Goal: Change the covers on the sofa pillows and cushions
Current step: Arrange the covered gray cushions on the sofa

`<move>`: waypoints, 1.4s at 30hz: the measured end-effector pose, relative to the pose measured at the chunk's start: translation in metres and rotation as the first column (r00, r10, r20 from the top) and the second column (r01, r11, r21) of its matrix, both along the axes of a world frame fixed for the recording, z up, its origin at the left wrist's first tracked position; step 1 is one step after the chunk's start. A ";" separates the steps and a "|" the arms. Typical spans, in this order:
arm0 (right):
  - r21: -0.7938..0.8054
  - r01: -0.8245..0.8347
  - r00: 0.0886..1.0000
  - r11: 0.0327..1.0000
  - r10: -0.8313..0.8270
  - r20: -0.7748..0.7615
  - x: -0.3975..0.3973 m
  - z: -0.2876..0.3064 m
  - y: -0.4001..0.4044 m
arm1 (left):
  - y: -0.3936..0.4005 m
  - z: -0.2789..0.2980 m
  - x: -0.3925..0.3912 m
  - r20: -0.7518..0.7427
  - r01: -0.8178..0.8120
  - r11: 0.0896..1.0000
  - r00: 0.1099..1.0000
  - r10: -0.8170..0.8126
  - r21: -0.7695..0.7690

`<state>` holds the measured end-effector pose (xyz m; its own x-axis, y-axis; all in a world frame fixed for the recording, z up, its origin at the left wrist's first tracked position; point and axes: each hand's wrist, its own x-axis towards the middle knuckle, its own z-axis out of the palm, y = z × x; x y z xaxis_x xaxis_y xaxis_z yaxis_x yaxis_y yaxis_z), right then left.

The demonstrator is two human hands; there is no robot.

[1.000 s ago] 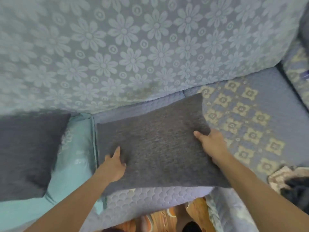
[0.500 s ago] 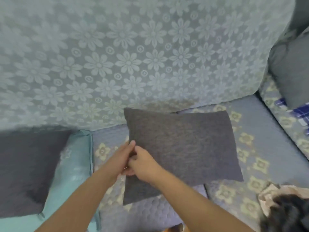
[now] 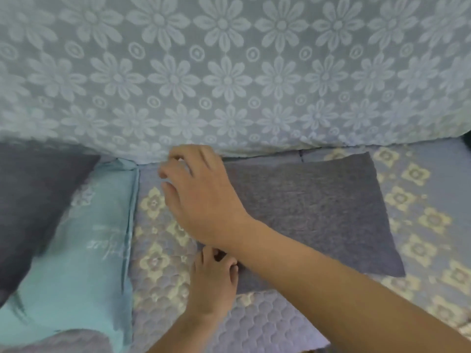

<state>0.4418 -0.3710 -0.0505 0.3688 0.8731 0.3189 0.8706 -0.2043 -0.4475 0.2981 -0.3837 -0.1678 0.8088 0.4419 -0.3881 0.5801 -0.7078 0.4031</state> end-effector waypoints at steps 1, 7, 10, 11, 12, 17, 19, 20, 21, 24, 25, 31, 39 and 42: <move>-0.151 0.011 0.992 0.989 0.008 0.124 0.019 -0.028 -0.031 | 0.003 -0.006 -0.006 0.031 -0.006 1.000 1.000 0.005 0.027; -0.893 0.292 0.936 0.343 -0.293 0.194 0.091 -0.124 -0.240 | 0.025 0.004 0.013 0.092 0.032 0.966 0.996 -0.009 -0.257; -0.874 0.256 0.956 0.414 -0.240 0.166 0.089 -0.111 -0.216 | 0.038 0.010 0.044 -0.014 -0.374 0.833 0.915 0.404 -0.408; -0.859 0.268 0.942 0.435 -0.307 0.138 0.093 -0.105 -0.200 | 0.042 0.012 0.050 -0.070 -0.497 0.716 0.841 0.536 -0.489; -0.851 0.280 0.912 0.444 -0.401 0.091 0.096 -0.096 -0.182 | 0.045 0.012 0.054 -0.145 -0.576 0.595 0.776 0.614 -0.561; -0.397 0.206 0.977 0.894 -0.208 0.038 0.034 -0.040 -0.082 | 0.056 -0.068 0.057 -0.120 -0.536 0.739 0.834 0.538 -0.408; -0.184 0.002 0.991 0.983 0.022 0.129 0.032 -0.035 -0.098 | 0.061 -0.109 0.061 0.032 -0.358 0.926 0.931 0.364 -0.120; -0.207 0.026 0.988 0.978 0.006 0.154 0.052 -0.052 -0.129 | 0.055 -0.100 0.075 0.090 -0.201 0.979 0.976 0.198 0.022; -0.344 0.119 0.988 0.932 -0.077 0.133 0.083 -0.078 -0.169 | 0.042 -0.072 0.091 0.015 0.013 0.992 1.000 -0.015 0.128; -0.786 0.448 0.839 0.425 -0.502 0.207 0.159 -0.124 -0.272 | 0.004 -0.035 0.118 -0.154 0.196 0.966 0.973 -0.171 0.171; -0.801 0.450 0.798 0.395 -0.581 0.162 0.170 -0.134 -0.274 | 0.008 -0.031 0.130 -0.255 0.153 0.974 0.961 -0.107 0.168; -0.592 0.742 0.315 0.314 -0.943 -0.105 0.216 -0.120 -0.259 | 0.063 -0.022 0.146 -0.454 -0.118 0.992 0.882 0.125 0.045; -0.761 0.564 -0.275 0.319 -0.797 -0.538 0.218 -0.155 -0.334 | 0.045 -0.003 0.141 -0.270 -0.779 0.448 0.590 0.761 -0.439; -0.731 0.606 -0.345 0.313 -0.725 -0.596 0.213 -0.155 -0.357 | 0.019 0.011 0.138 -0.311 -0.767 0.336 0.559 0.769 -0.546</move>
